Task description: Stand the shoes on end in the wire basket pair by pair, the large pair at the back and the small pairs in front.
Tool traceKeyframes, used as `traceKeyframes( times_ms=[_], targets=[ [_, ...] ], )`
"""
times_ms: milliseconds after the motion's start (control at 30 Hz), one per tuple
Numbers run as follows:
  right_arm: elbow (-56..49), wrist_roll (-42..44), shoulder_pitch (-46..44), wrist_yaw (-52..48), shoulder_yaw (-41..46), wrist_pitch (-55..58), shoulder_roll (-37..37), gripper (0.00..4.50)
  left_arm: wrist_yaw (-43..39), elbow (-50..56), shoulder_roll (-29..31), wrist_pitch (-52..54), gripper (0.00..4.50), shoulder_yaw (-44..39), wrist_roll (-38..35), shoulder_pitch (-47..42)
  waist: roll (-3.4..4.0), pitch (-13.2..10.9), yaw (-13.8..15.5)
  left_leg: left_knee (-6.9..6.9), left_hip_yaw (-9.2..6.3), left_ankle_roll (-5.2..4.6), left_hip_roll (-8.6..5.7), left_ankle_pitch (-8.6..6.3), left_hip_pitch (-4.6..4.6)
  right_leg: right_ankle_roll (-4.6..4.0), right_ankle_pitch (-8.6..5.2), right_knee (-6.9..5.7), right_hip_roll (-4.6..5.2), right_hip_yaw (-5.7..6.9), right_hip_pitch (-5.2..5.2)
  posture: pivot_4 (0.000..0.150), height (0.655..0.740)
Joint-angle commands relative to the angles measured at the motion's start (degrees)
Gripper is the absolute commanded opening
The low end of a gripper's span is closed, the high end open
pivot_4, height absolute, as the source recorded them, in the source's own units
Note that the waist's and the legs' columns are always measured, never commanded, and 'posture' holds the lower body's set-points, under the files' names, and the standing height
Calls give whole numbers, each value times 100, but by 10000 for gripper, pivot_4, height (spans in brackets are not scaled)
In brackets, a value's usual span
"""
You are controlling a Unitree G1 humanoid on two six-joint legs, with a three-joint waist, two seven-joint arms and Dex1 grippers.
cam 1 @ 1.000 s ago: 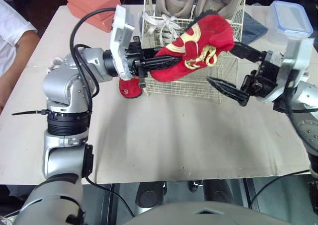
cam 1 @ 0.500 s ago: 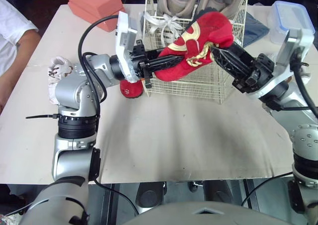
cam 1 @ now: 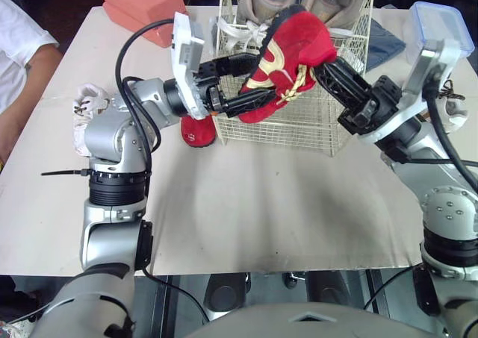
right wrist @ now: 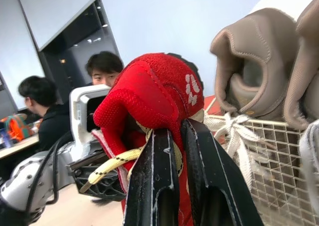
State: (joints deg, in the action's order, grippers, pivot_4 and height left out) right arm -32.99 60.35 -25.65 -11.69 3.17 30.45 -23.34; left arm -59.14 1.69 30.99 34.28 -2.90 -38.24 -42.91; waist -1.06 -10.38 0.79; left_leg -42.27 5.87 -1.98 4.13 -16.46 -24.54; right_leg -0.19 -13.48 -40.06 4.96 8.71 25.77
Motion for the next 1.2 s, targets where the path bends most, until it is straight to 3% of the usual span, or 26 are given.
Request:
traceKeyframes(
  times_ms=[33, 300, 467, 700, 900, 1200],
  targets=[
    [-267, -131, -359, 380, 400, -224, 83, 0, -140, 199, 187, -72, 44384, -190, -73, -137, 0, 0, -3, 0, 0, 0, 0, 0, -1, 0, 0, 0, 0, 0, 1, 1500, 6860],
    [-388, -503, -645, 1127, 816, -107, -52, 0, -271, 769, 882, 453, 44384, -204, -218, -163, 2, 1, 3, 5, -2, 0, 2, 0, -5, 0, 0, 5, 0, 2, 2, 1500, 6860],
    [-468, -1134, -361, 1009, 743, 45, -526, 0, -50, 1030, 1353, 974, 44384, -81, -79, -208, 2, 1, -3, 7, -1, 0, 1, 0, -4, 0, 0, 6, 1, 1, 3, 1500, 6860],
    [-643, -2248, 242, 855, 253, 565, -1345, 0, 372, 1278, 1448, 1687, 44384, -148, -366, -410, 2, 1, -2, 9, -1, 0, 1, 0, -5, 3, -2, 9, 2, -1, 3, 1500, 6860],
    [-713, -2363, 326, 1432, 111, 1296, -885, 0, 363, 1420, 1498, 1776, 44384, -98, -322, -295, 2, 1, -8, 13, -1, 2, 3, 1, 1, 2, -2, 6, -3, -3, 5, 1500, 6860],
    [-638, -2534, 143, 1471, 141, 1770, -614, 0, 368, 1603, 1509, 1806, 44384, -122, -413, -228, 1, 2, -5, 10, -2, 1, 2, 0, 0, 4, -3, 7, -2, -3, 3, 1500, 6860]
  ],
)
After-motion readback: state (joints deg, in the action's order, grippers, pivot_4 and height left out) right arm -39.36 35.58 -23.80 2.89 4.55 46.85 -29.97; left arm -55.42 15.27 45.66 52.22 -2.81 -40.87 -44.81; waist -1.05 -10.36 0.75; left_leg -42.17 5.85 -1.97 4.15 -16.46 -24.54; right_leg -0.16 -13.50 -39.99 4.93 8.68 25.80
